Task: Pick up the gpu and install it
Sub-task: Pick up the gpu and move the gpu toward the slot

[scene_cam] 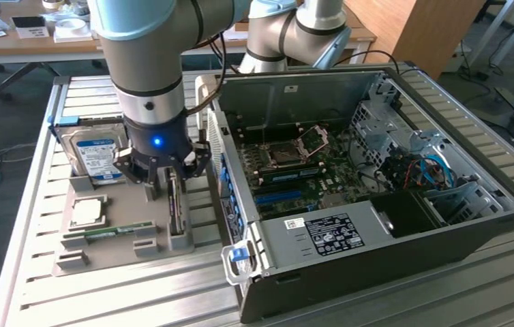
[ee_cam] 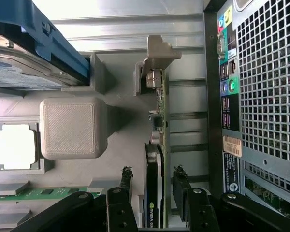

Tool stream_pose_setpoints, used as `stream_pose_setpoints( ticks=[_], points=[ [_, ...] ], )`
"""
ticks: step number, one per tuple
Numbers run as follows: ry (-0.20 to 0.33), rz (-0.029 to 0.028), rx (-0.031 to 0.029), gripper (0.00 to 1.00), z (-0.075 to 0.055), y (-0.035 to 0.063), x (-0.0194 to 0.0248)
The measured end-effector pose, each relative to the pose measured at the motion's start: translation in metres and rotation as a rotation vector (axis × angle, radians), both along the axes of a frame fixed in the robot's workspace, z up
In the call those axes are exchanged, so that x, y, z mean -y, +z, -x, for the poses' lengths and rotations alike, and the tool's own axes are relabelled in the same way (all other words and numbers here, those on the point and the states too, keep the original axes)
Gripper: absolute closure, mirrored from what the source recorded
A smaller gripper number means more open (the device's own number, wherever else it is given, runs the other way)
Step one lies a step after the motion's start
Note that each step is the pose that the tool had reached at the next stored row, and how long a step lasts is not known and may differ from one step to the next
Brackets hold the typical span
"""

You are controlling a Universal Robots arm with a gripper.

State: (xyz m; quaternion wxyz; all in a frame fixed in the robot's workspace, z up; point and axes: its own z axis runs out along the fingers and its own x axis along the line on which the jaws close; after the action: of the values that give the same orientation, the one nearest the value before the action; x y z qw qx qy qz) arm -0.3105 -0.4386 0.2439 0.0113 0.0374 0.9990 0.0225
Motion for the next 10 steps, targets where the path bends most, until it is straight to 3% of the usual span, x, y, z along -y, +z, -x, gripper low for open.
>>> stream_pose_setpoints(
  ticks=[10],
  points=[
    [0.0, 0.0002, -0.0003, 0.53, 0.0001, -0.0096, 0.0]
  ],
)
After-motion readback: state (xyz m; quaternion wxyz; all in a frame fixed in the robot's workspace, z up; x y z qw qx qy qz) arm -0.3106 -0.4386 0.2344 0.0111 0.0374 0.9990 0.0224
